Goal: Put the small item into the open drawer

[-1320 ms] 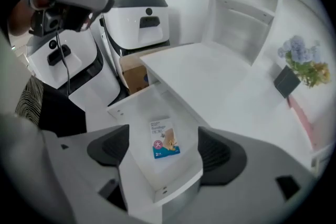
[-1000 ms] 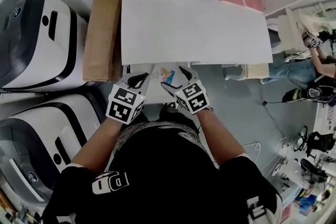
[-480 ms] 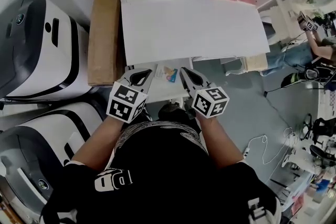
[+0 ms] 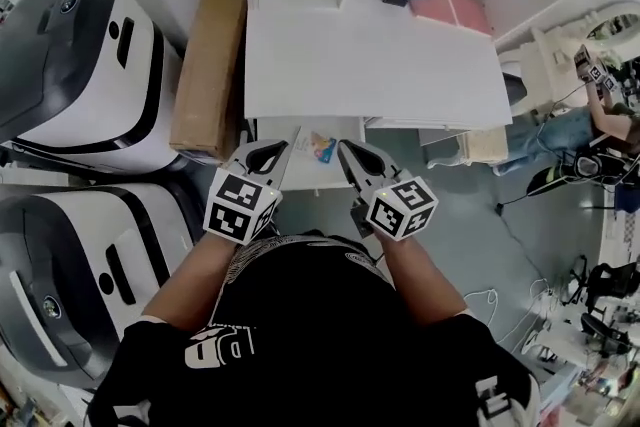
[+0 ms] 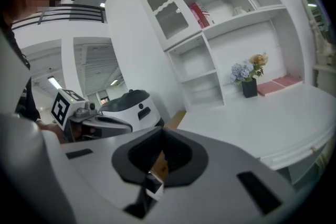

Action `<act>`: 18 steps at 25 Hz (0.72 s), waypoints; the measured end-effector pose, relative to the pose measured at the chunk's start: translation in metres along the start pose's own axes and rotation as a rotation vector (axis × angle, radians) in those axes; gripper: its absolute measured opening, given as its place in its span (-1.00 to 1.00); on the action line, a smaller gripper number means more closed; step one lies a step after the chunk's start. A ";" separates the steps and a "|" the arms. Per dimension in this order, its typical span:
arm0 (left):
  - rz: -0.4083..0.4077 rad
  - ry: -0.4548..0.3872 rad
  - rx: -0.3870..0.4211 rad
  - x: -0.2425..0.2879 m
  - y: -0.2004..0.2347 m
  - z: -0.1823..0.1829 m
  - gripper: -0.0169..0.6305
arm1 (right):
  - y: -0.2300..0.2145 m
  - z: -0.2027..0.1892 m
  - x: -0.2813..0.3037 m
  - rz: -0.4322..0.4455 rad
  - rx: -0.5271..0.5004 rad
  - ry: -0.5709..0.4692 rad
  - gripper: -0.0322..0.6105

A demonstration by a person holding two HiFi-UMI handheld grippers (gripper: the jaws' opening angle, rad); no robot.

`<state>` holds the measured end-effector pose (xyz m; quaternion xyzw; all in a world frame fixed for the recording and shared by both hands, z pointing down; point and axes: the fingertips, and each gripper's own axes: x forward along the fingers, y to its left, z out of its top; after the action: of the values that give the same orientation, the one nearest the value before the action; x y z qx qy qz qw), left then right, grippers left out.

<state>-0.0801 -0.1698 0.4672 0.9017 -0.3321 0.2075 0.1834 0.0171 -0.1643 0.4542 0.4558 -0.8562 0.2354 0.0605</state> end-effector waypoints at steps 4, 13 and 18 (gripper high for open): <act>0.044 -0.040 -0.052 -0.005 -0.034 -0.002 -0.91 | 0.010 0.002 -0.034 0.067 -0.047 -0.023 -0.88; 0.059 -0.076 -0.158 -0.006 -0.140 -0.036 -0.91 | -0.009 -0.052 -0.133 0.123 0.024 0.041 -0.88; 0.081 -0.066 -0.184 -0.012 -0.179 -0.059 -0.91 | -0.013 -0.066 -0.170 0.169 0.061 0.031 -0.88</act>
<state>0.0179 -0.0087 0.4766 0.8730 -0.3920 0.1537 0.2460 0.1187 -0.0127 0.4625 0.3799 -0.8831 0.2725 0.0396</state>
